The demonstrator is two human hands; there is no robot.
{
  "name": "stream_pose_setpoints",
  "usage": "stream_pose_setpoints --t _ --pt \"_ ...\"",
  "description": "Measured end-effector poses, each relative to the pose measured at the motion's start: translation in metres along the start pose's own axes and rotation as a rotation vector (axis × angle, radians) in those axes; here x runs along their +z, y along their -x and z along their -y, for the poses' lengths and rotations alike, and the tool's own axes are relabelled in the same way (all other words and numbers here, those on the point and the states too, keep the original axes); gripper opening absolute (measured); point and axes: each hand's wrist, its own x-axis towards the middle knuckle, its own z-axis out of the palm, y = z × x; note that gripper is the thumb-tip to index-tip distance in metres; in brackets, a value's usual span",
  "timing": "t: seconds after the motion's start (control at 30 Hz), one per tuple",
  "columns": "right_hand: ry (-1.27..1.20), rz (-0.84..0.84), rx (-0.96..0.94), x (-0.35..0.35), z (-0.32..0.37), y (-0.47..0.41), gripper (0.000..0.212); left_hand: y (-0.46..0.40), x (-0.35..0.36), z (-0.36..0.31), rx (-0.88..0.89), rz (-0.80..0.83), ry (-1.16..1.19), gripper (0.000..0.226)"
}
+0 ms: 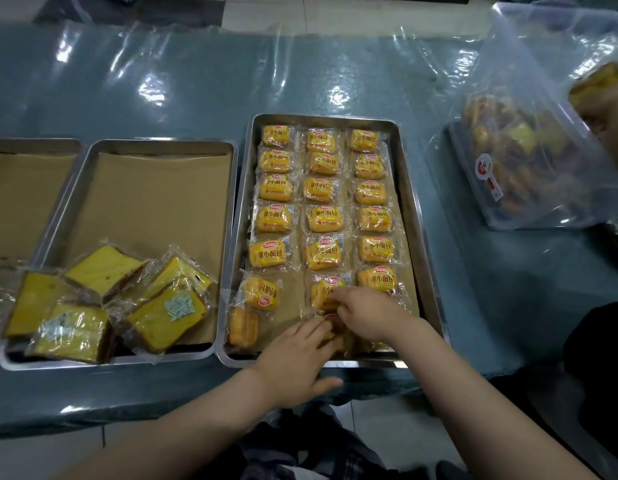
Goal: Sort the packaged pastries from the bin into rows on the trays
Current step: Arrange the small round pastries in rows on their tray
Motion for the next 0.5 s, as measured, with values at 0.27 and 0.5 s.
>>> stream_pose_setpoints --t 0.27,0.5 --pt "-0.145 0.024 -0.009 0.003 -0.01 0.003 0.05 -0.012 0.012 -0.012 -0.035 0.012 0.008 0.075" --pt "-0.324 0.017 0.013 0.006 -0.024 0.0 0.062 0.006 0.008 -0.002 -0.043 -0.092 0.091 0.063"
